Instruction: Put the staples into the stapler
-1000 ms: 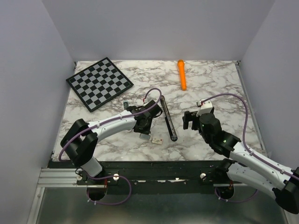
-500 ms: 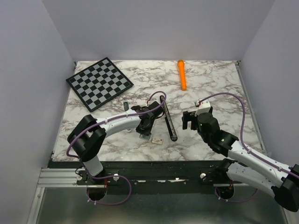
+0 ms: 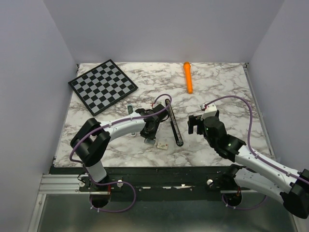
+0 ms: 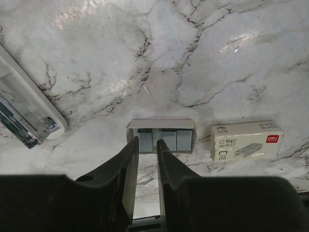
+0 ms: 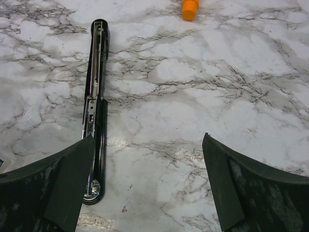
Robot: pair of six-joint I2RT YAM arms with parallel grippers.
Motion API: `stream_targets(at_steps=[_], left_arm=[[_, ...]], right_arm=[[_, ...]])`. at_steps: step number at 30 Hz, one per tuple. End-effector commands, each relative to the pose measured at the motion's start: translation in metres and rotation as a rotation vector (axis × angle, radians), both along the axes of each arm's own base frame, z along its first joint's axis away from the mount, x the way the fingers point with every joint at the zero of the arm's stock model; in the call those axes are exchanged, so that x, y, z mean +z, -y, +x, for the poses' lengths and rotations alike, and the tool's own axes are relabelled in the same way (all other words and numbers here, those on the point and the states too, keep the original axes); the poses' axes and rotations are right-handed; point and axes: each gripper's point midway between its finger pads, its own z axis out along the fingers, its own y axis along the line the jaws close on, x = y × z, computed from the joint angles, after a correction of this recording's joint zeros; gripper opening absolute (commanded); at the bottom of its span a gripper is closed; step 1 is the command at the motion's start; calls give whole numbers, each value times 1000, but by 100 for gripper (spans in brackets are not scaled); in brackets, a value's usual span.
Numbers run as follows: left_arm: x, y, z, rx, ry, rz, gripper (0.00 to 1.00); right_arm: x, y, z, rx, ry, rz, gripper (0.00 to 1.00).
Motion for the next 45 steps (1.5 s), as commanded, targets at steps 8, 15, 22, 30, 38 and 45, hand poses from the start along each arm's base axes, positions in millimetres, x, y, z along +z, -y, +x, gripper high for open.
stream_targets(at_steps=[8,15,22,30,38,45], left_arm=[[-5,1,0,-17,-41,-4,29],[-7,1,0,-20,-49,-2,29],[-10,-1,1,-18,-55,9,27],[-13,1,-1,-24,-69,9,27],[-12,4,0,-21,-74,-2,27],[-8,4,1,-14,-69,-5,27]], right_arm=[[7,-1,4,-8,24,12,100],[8,-1,4,-6,22,12,100],[7,-3,5,1,18,10,100],[7,-3,5,2,18,7,100],[5,-4,5,6,13,5,100],[4,-4,5,6,10,2,100]])
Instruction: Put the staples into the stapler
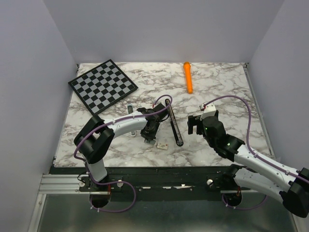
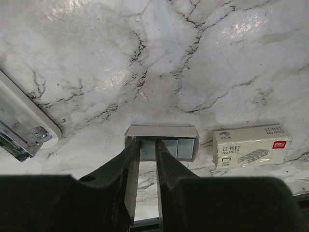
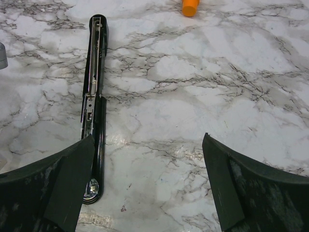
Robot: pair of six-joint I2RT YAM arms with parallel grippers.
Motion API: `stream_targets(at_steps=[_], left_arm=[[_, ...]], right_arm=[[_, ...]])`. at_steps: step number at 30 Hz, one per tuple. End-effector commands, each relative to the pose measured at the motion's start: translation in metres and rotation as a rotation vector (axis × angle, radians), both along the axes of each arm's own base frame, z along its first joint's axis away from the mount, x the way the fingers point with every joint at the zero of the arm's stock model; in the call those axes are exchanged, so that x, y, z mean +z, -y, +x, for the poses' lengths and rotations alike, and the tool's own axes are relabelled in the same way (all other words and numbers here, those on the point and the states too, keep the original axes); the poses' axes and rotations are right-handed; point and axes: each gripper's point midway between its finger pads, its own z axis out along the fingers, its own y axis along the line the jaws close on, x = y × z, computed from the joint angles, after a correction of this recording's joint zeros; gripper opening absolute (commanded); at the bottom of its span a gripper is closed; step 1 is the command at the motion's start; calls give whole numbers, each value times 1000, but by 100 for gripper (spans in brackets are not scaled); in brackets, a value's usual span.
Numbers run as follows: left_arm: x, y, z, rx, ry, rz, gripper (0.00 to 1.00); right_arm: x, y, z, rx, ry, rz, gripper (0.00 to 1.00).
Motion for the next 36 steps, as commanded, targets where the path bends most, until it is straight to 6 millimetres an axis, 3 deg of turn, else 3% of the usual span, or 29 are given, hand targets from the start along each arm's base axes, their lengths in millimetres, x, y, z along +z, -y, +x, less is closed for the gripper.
stream_targets(at_steps=[1,16,19,23,36], left_arm=[[3,4,1,-3,-14,-12,27],[-6,-1,-2,14,-31,21,28],[-4,-1,-2,17,-30,21,23],[4,-1,1,23,-13,13,15],[45,5,13,81,81,-52,14]], right_arm=[[9,-4,5,5,22,15,100],[8,-3,4,3,20,12,100],[8,-2,4,2,21,12,100],[9,-3,4,2,23,14,100],[10,-4,4,9,21,16,100]])
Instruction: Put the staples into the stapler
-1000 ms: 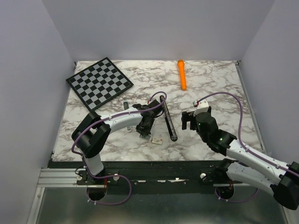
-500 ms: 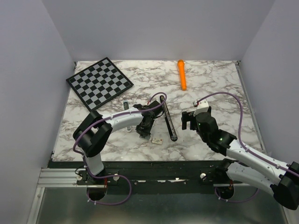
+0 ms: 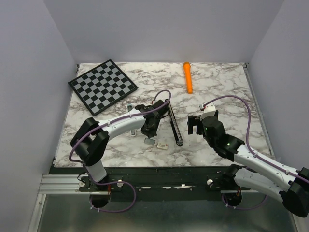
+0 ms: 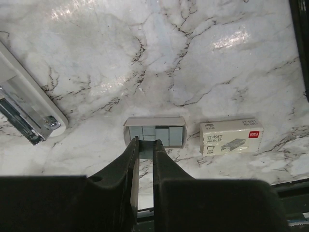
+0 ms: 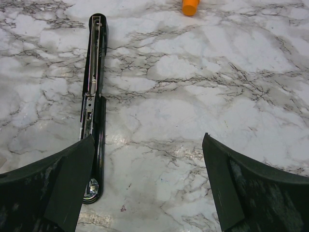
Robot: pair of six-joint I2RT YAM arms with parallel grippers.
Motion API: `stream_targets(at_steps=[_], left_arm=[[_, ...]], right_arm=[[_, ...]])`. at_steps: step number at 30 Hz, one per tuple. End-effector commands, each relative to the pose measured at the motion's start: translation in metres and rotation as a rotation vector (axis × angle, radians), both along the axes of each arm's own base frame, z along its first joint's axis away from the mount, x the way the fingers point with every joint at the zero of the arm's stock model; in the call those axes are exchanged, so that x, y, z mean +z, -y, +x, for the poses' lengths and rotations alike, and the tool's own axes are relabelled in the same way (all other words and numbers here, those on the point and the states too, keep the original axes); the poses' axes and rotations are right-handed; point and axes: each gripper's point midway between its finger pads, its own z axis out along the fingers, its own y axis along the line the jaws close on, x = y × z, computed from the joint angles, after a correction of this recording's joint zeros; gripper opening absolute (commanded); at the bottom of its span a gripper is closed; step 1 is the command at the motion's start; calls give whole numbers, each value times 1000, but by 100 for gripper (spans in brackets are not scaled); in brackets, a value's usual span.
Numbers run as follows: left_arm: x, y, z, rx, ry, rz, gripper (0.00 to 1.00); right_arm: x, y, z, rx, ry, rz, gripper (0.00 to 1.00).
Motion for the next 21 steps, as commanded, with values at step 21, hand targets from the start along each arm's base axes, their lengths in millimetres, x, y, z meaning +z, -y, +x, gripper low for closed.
stream_targets(at_steps=[21], left_arm=[[30,-97,88,386,347,-14,9]], right_arm=[[12,-7,3,26,17,25,100]])
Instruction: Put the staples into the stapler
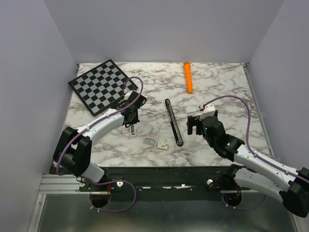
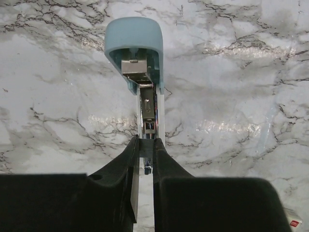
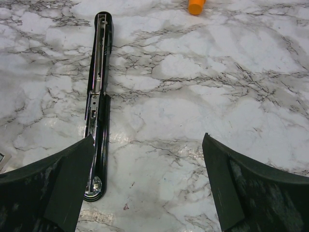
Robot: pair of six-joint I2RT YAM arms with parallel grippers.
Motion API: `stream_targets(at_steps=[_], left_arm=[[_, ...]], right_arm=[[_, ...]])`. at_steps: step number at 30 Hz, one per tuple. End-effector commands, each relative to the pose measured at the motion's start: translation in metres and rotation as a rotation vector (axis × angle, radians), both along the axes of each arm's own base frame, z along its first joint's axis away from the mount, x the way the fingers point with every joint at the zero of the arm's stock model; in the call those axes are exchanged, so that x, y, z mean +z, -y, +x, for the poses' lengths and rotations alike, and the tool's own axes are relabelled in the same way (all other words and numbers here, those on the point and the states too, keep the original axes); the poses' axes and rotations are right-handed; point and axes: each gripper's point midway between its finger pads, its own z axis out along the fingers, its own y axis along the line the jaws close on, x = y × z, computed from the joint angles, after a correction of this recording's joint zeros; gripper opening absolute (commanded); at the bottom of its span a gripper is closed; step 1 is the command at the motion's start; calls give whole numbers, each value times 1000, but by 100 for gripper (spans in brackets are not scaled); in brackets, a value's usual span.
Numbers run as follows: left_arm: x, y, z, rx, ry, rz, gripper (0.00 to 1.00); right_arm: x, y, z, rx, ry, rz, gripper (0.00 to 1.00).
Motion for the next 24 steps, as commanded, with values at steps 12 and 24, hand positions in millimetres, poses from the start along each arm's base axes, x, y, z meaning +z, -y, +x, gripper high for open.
stream_targets(at_steps=[12,24], left_arm=[[-27,2,7,-51,-52,7,6],[-36,0,-6,-51,-91,-5,5]], right_arm=[[10,-1,5,-4,21,-1,100],[7,-2,5,-2,11,-11,100]])
